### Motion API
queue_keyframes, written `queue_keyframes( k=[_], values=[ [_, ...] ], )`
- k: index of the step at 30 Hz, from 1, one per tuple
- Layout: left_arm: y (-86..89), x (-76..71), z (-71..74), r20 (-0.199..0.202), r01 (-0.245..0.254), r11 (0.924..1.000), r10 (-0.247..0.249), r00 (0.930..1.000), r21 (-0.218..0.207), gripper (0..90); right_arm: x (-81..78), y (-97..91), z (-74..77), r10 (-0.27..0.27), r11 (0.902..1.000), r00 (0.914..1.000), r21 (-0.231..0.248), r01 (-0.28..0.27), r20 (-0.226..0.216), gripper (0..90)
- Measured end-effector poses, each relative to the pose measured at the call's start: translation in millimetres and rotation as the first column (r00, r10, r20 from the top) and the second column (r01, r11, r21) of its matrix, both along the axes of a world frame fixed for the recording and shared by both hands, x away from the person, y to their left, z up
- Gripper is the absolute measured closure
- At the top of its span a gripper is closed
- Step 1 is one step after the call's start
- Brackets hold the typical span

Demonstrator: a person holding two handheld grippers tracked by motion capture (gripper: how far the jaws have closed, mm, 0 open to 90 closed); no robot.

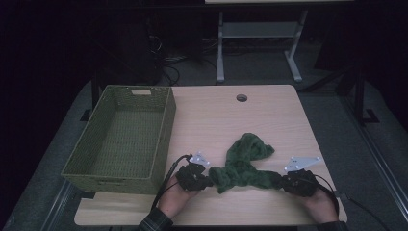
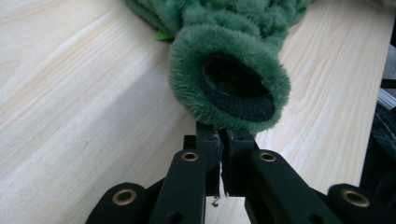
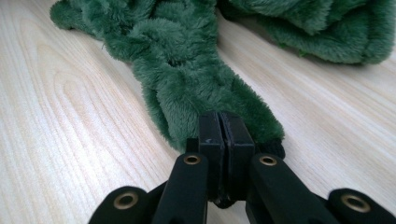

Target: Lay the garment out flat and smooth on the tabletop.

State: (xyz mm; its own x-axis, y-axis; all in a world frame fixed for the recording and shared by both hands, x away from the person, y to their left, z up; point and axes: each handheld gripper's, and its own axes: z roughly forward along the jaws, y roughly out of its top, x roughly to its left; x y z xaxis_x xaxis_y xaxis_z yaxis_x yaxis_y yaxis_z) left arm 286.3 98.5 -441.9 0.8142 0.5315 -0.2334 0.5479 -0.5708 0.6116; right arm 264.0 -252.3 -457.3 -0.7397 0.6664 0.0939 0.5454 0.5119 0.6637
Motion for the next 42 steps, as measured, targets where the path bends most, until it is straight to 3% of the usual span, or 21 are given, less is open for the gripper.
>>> queue_keyframes(
  k=[4,8,14,19,23,30,36,42],
  values=[
    [8.2,0.2,7.3,0.033,-0.03,0.9995,0.03,0.999,0.0,76.9,0.1,-1.2,-0.2,-0.003,1.0,1.0,0.002,0.003,0.001,87.1],
    [12.4,-1.2,19.9,0.065,-0.064,0.9972,0.066,0.9957,-0.038,71.5,-0.1,-2.9,0.9,-0.005,1.0,1.0,0.0,0.005,0.009,87.0],
    [19.7,-5.0,45.1,0.118,-0.07,0.9945,0.079,0.9899,-0.078,68.4,-1.7,-6.0,3.5,-0.009,0.9999,0.9998,-0.009,0.009,0.018,86.6],
    [21.4,-5.2,54.1,0.134,-0.068,0.992,0.082,0.9876,-0.107,64.6,-3.8,-8.3,5.4,-0.013,0.9999,0.9996,0.007,0.013,0.024,81.2],
    [7.0,-3.5,46.2,0.118,-0.029,0.9949,0.04,0.9922,-0.097,60.2,-3.3,-9.8,11.3,-0.03,0.9987,0.9985,0.042,0.028,0.047,68.9],
    [-17.3,2.4,26.1,0.084,0.024,0.9983,-0.019,0.9963,-0.054,52.7,11.7,-9.9,26.5,-0.051,0.9952,0.9966,0.087,0.045,0.064,64.2],
    [-23.6,4.8,9.0,0.071,0.035,0.9994,-0.035,0.9969,-0.002,51.3,39.2,-13.5,34.7,-0.096,0.9926,0.9921,0.082,0.09,0.08,63.9],
    [-26.0,9.4,-3.7,0.054,0.062,0.9964,-0.065,0.9964,0.058,58.4,71.8,-21.7,37.5,-0.16,0.9854,0.9829,0.073,0.154,0.091,66.0]
  ],
)
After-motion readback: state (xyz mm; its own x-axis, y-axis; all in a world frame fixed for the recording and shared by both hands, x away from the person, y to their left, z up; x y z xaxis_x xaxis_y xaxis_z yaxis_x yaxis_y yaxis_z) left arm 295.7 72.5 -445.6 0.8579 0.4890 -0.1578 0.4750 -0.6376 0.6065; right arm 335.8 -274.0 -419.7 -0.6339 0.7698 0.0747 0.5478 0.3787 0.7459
